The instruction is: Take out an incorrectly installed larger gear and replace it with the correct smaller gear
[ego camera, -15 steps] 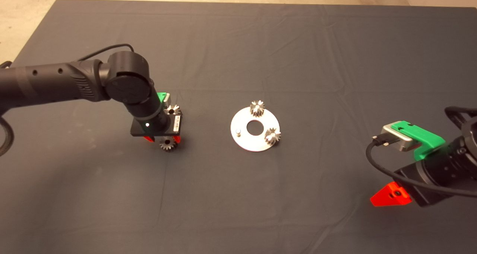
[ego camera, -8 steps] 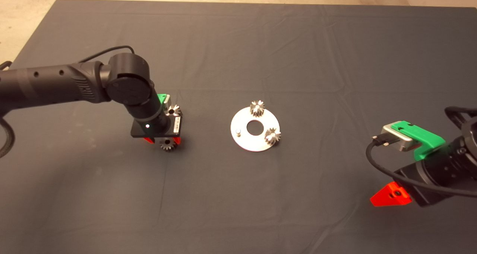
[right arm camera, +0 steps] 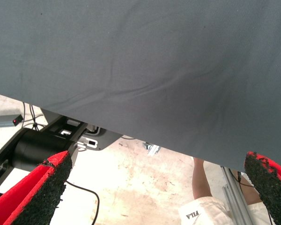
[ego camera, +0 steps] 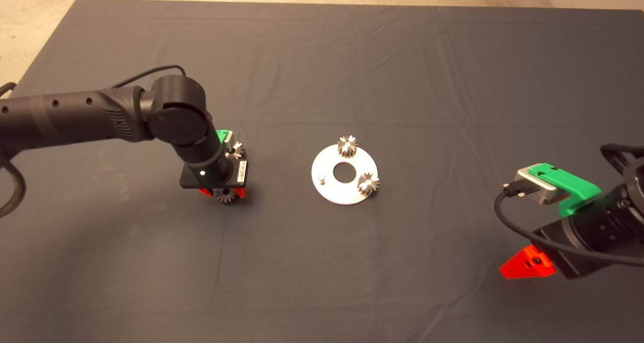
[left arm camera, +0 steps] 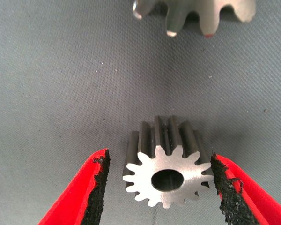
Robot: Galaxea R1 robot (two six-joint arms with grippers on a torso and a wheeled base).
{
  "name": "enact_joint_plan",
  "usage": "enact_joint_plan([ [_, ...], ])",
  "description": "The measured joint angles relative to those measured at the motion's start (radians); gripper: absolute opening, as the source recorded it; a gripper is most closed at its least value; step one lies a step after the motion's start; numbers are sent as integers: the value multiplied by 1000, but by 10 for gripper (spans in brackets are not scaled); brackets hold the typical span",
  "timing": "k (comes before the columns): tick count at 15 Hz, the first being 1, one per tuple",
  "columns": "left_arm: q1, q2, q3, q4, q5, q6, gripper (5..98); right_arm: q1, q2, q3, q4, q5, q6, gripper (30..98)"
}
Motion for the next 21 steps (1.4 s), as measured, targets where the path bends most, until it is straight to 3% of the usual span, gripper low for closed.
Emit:
enact_joint_plan([
  [11,0,0,0,0,-3,0,411,0,0,0,0,0,0,977],
  [21,2,-1,10,1,-1,-1,378,0,0,0,0,0,0,977],
])
